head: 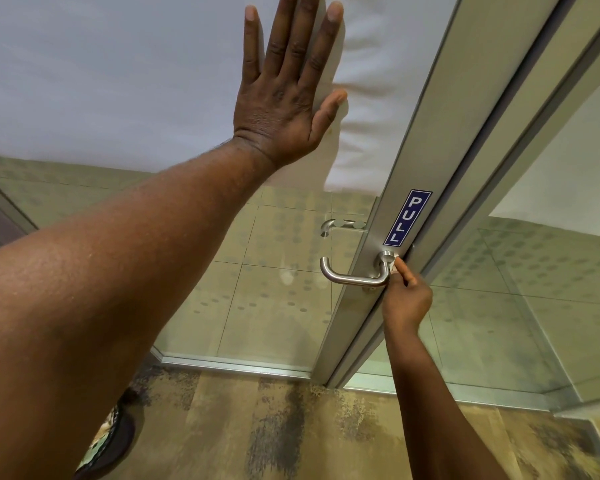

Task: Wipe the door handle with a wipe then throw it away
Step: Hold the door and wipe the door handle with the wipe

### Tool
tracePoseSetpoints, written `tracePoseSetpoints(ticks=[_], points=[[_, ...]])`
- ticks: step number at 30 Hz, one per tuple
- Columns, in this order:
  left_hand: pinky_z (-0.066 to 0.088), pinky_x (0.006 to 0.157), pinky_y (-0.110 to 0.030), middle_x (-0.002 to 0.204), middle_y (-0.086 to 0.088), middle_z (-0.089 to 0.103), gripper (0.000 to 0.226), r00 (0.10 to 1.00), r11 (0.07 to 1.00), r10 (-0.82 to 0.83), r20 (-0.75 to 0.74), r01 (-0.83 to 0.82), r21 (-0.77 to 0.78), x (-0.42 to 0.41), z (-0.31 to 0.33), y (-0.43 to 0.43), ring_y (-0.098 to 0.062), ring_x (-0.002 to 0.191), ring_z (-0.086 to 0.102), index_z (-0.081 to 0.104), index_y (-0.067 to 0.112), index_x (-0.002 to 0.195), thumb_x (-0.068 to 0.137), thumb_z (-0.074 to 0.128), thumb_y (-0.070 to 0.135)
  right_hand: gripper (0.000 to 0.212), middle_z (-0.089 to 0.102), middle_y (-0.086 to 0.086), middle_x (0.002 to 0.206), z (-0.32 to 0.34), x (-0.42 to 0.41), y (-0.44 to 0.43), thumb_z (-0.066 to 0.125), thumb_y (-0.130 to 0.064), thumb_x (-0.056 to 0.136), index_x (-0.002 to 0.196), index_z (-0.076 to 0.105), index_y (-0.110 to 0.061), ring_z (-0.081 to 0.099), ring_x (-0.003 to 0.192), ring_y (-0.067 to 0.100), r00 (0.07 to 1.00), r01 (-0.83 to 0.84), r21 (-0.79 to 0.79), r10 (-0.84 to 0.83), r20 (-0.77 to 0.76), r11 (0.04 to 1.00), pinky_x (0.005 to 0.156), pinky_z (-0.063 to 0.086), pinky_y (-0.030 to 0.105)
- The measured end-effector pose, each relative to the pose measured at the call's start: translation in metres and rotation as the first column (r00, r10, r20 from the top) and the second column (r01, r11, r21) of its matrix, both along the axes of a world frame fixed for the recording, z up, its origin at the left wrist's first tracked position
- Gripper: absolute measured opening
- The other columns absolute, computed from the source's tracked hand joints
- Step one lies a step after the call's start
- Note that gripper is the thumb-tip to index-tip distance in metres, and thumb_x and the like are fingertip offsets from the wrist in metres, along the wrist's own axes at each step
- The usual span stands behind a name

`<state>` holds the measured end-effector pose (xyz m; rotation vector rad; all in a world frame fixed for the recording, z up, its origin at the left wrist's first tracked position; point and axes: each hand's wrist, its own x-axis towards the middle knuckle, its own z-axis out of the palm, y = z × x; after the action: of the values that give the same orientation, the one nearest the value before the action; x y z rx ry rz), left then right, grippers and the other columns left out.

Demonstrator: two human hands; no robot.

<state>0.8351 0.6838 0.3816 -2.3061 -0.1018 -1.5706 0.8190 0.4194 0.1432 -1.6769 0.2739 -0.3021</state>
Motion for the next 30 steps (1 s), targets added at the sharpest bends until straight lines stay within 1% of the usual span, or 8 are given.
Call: tracePoseSetpoints(ticks=[4,11,16,20,23,26,28,30], points=[[0.017,0.119,-0.065,0.162,-0.026,0.036,0.073,1.000,1.000,-0.003,0.005,0.003,0.001,0.001,-0.001,0.000,-0.042,0.150,0.033,0.032,0.006,0.160,0.109,0.034,0.059,0.031,0.067,0.002,0.124,0.004,-0.006,-0.004,0.064,-0.007,0.098,0.129,0.070,-0.011,0.062,0.109,0.009,0.988,-0.068,-0.234,0.098,0.116,0.970,0.093,0.046,0.010],[0.020,0.119,-0.067,0.163,-0.025,0.034,0.073,1.000,1.000,-0.027,0.001,0.027,-0.012,0.002,-0.001,-0.001,-0.041,0.151,0.031,0.024,0.009,0.161,0.109,0.032,0.060,0.029,0.059,0.001,0.134,0.027,-0.007,-0.006,0.060,-0.017,0.101,0.130,0.064,-0.022,0.057,0.128,0.023,0.945,-0.219,-0.554,0.316,0.084,0.803,0.096,0.052,0.028],[0.021,0.118,-0.068,0.163,-0.026,0.034,0.073,0.999,0.999,-0.034,-0.004,0.034,-0.004,0.002,-0.001,-0.001,-0.042,0.151,0.031,0.021,0.011,0.161,0.109,0.032,0.060,0.037,0.056,0.011,0.134,0.037,-0.011,-0.003,0.068,-0.002,0.092,0.128,0.066,-0.008,0.054,0.126,0.035,0.910,-0.108,-0.932,0.412,0.048,0.347,0.100,0.055,0.047],[0.024,0.117,-0.071,0.163,-0.027,0.033,0.073,0.999,0.999,-0.036,-0.026,0.035,-0.009,0.001,0.000,-0.001,-0.044,0.150,0.032,0.022,0.010,0.162,0.110,0.032,0.060,0.021,0.062,0.011,0.117,0.045,-0.006,0.000,0.067,0.001,0.088,0.108,0.075,-0.001,0.059,0.110,0.031,0.870,-0.212,-0.941,0.490,-0.059,0.262,0.100,0.052,0.038],[0.021,0.117,-0.071,0.164,-0.028,0.031,0.073,0.998,0.999,-0.032,-0.062,0.030,-0.026,-0.002,0.001,-0.001,-0.045,0.151,0.030,0.023,0.009,0.163,0.111,0.029,0.060,0.026,0.070,0.003,0.102,0.046,-0.015,-0.010,0.061,0.004,0.085,0.092,0.082,-0.010,0.065,0.095,0.015,0.885,-0.297,-0.729,0.465,0.034,0.617,0.091,0.050,0.021],[0.018,0.119,-0.071,0.165,-0.028,0.027,0.075,0.994,0.998,-0.037,-0.098,0.032,-0.049,-0.006,0.002,-0.002,-0.046,0.152,0.026,0.022,0.008,0.164,0.111,0.027,0.061,0.033,0.077,-0.003,0.084,0.037,-0.037,-0.029,0.057,-0.001,0.083,0.078,0.083,-0.021,0.069,0.077,0.005,0.977,-0.203,-0.126,0.209,0.040,0.971,0.074,0.050,0.014],[0.016,0.120,-0.070,0.166,-0.028,0.025,0.076,0.992,0.997,-0.040,-0.119,0.032,-0.068,-0.008,0.004,-0.004,-0.046,0.154,0.024,0.020,0.007,0.164,0.111,0.026,0.061,0.034,0.078,0.007,0.080,0.031,-0.044,-0.044,0.049,0.000,0.082,0.083,0.081,-0.011,0.071,0.080,0.019,0.980,-0.072,0.417,0.142,-0.141,0.906,0.074,0.053,0.026],[0.014,0.120,-0.069,0.167,-0.028,0.022,0.077,0.989,0.996,-0.044,-0.144,0.032,-0.080,-0.011,0.005,-0.007,-0.046,0.155,0.021,0.018,0.007,0.165,0.111,0.024,0.061,0.035,0.076,0.015,0.088,0.026,-0.050,-0.060,0.040,0.002,0.083,0.098,0.072,0.001,0.070,0.090,0.030,0.938,0.034,0.758,0.241,-0.249,0.652,0.079,0.054,0.034]])
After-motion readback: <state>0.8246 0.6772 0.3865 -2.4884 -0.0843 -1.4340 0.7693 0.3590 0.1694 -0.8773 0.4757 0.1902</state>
